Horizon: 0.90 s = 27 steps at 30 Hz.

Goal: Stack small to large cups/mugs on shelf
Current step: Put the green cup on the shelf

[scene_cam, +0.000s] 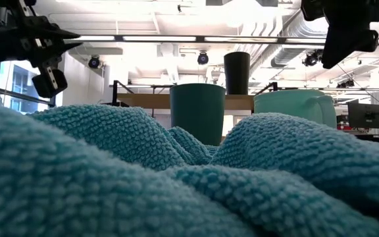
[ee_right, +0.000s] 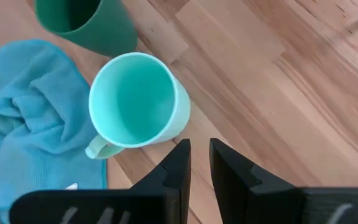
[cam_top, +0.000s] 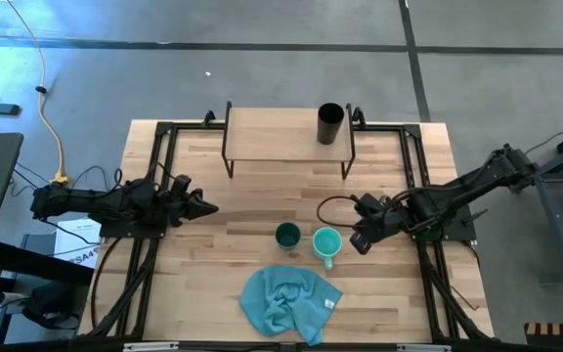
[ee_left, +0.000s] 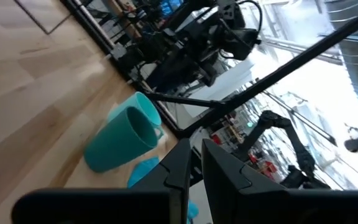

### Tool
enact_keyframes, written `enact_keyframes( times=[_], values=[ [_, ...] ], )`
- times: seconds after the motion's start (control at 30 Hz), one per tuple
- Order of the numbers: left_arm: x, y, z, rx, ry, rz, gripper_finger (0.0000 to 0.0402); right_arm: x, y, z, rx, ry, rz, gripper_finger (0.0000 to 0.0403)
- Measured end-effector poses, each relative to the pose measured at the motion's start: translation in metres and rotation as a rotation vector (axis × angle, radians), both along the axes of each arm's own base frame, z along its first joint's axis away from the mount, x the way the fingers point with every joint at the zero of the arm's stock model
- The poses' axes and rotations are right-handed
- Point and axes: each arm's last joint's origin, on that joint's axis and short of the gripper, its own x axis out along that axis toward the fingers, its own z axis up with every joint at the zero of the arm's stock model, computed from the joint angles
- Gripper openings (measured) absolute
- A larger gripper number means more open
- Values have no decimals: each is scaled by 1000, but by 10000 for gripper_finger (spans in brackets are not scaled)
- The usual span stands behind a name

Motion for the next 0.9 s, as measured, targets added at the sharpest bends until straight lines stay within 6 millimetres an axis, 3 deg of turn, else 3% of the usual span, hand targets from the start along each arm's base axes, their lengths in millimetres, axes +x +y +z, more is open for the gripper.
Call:
enact_keyframes(
  times=[0.27,0.6,0.9],
  values=[
    [7,1,-11,-27,129,14,30,1,0,1,-5,-25,-28,50],
    [34,2,23,210,208,-72,30,3,-1,2,-32,-51,-46,50],
    [64,5,19,237,371,-104,30,2,-1,1,-33,-53,-72,50]
  ],
)
